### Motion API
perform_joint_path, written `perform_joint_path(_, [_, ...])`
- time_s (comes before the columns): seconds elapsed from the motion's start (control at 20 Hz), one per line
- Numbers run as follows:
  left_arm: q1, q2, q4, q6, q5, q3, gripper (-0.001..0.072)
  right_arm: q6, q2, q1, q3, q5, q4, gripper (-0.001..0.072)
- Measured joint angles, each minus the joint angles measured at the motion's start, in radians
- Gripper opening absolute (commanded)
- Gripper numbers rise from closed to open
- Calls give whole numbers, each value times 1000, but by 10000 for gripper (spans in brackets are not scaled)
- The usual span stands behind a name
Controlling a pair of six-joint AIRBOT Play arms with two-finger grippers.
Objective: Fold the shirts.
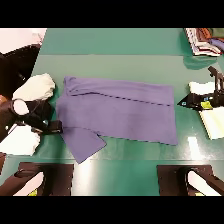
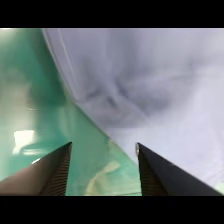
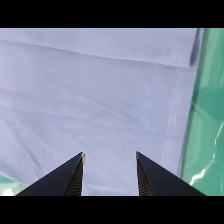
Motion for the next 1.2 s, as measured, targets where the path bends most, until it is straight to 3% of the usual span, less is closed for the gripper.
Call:
perform_joint_path(0.3, [0, 47, -145, -22, 125, -121, 481, -13, 19, -3, -13, -5, 15, 383])
perform_joint_path(0.45, [-1, 50, -174, -25, 153, -141, 23, -15, 21, -2, -14, -4, 19, 382])
perform_joint_path(0.75, [-1, 90, -197, -14, 146, -148, 23, -18, 23, -61, -45, 78, -42, 383])
perform_joint_path(0.85, [-1, 135, -200, -8, 127, -148, 23, -18, 27, -124, -116, 114, -97, 534])
perform_joint_path(1.1, [-1, 205, -201, -2, 113, -148, 24, -18, -23, -266, -340, 128, -121, 497])
perform_joint_path(1.15, [-1, 211, -201, -2, 113, -148, 23, -18, -40, -270, -370, 118, -115, 437])
perform_joint_path(1.2, [-1, 214, -201, -1, 113, -148, 24, -17, -57, -264, -395, 111, -105, 427])
